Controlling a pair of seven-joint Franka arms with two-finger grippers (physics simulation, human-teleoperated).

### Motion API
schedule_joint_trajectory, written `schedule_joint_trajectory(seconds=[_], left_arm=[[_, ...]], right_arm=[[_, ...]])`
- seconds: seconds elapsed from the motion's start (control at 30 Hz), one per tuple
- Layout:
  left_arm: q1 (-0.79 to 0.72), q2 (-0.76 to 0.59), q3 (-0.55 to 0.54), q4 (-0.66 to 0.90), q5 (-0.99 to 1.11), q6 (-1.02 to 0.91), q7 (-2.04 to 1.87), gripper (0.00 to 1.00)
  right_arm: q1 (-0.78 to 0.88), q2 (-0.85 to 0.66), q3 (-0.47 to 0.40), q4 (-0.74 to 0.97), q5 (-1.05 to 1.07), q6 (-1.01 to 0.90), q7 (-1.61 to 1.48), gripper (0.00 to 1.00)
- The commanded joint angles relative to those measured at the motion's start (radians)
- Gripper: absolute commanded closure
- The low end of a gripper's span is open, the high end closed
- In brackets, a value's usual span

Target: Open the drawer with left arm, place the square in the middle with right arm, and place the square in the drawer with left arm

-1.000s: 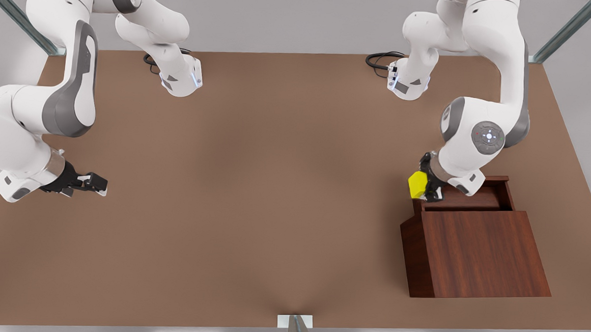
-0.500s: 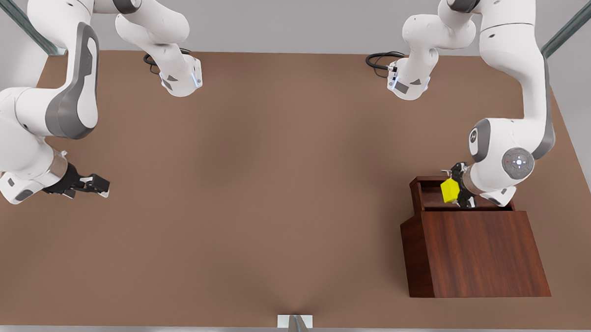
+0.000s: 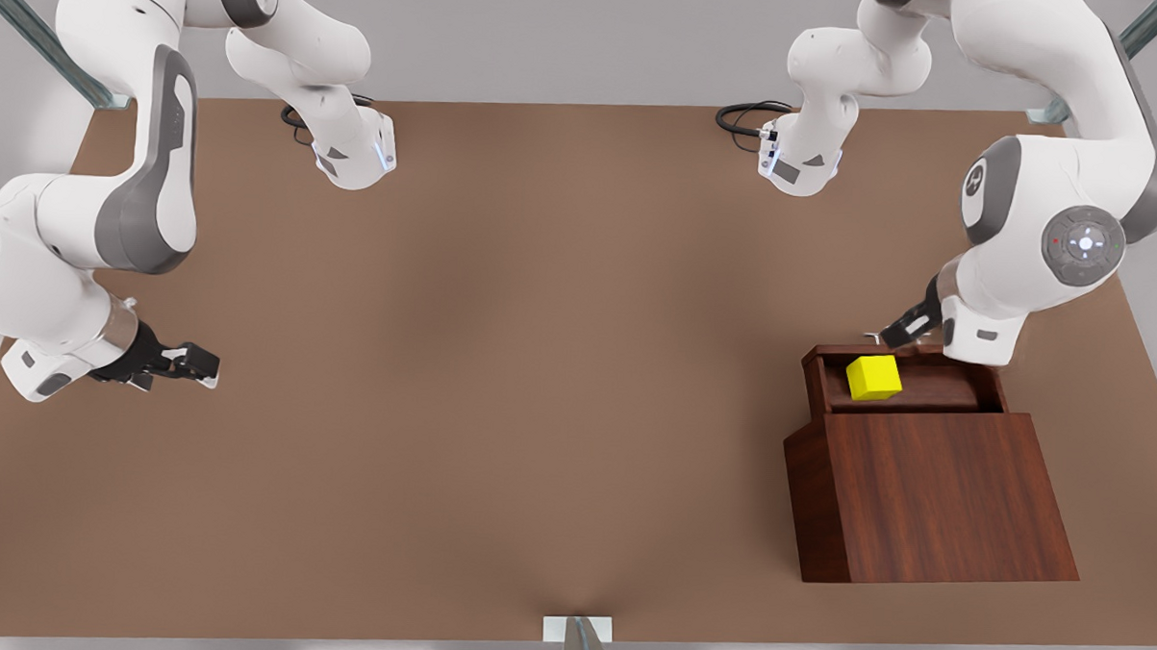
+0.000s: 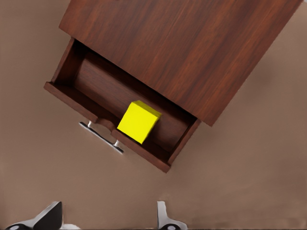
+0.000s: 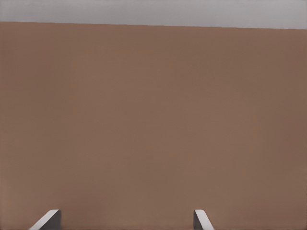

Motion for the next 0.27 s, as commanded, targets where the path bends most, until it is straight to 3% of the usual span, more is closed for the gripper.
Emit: schedule_joint_trajectory(seconds=[0.0,0.23], left_arm=[[0.007,-0.004,0.0,0.007,-0.005,-0.001,0.057,0.0],[0.008,-0.003,0.0,0.04,-0.04,-0.008,0.202,0.0]], right_arm=[[0.0,-0.001,0.0,0.001,0.0,0.0,0.0,0.0],[0.0,0.007,0.0,0.001,0.0,0.002,0.0,0.0]])
